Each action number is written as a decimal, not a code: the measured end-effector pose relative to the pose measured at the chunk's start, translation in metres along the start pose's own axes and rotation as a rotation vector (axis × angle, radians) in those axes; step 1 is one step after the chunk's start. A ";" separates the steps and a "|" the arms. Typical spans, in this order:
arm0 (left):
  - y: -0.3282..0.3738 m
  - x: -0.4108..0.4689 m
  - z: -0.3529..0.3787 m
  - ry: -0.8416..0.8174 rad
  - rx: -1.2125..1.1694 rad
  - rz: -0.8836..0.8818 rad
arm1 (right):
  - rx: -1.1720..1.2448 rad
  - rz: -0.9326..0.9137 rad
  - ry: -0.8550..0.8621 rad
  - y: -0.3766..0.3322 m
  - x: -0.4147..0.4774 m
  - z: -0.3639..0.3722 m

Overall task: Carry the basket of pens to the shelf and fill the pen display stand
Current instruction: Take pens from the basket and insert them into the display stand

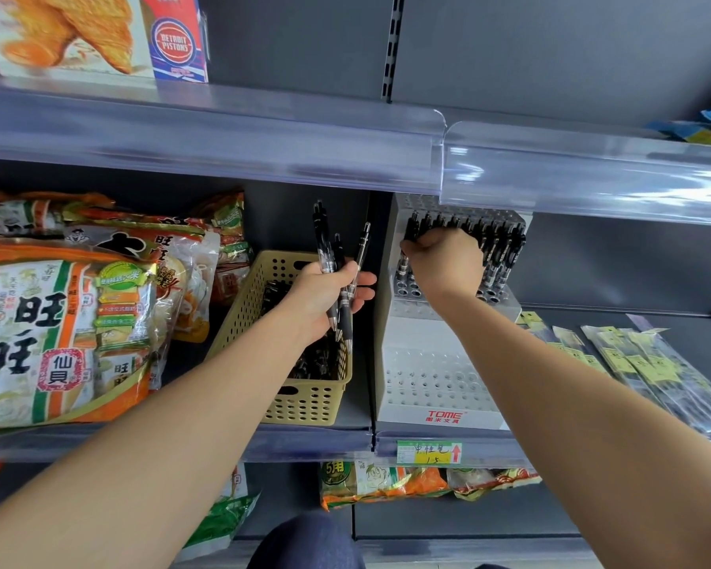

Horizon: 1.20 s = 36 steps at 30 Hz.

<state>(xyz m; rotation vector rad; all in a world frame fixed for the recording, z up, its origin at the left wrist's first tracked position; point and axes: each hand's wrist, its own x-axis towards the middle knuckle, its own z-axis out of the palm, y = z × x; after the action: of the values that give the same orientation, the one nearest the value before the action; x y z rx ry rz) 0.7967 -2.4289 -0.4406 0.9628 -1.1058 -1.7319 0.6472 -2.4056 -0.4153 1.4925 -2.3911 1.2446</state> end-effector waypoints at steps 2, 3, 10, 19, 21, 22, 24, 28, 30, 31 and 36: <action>0.000 0.000 -0.001 0.002 -0.008 0.001 | -0.010 -0.002 -0.005 0.000 0.002 0.000; 0.001 0.000 -0.002 0.002 -0.011 0.001 | -0.013 -0.004 -0.010 -0.001 0.003 0.000; 0.001 0.000 0.000 -0.008 -0.019 0.007 | -0.064 -0.001 -0.061 -0.004 0.010 0.001; 0.002 0.002 0.000 -0.007 -0.018 0.013 | -0.213 -0.066 -0.101 -0.007 0.016 0.000; 0.001 0.002 0.001 -0.005 -0.015 0.014 | -0.250 -0.080 -0.108 -0.005 0.014 0.001; 0.001 0.002 0.001 -0.005 -0.013 0.013 | -0.261 -0.083 -0.107 -0.003 0.014 0.001; 0.000 0.003 0.002 -0.006 -0.007 0.009 | -0.274 -0.086 -0.096 -0.001 0.011 0.003; -0.001 0.002 0.001 -0.014 -0.002 0.015 | -0.292 -0.108 -0.063 0.004 0.003 0.008; 0.000 0.002 0.000 -0.015 0.001 0.018 | -0.276 -0.112 -0.047 0.006 0.001 0.009; 0.000 0.003 -0.001 -0.014 0.000 0.017 | -0.269 -0.110 -0.043 0.006 0.000 0.009; -0.002 0.003 -0.001 -0.018 0.025 0.015 | -0.214 -0.082 -0.070 0.007 0.003 0.008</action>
<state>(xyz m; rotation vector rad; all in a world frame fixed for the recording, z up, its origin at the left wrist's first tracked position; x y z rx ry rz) 0.7962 -2.4318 -0.4434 0.9531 -1.1457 -1.7218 0.6430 -2.4120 -0.4232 1.5735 -2.3895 0.9023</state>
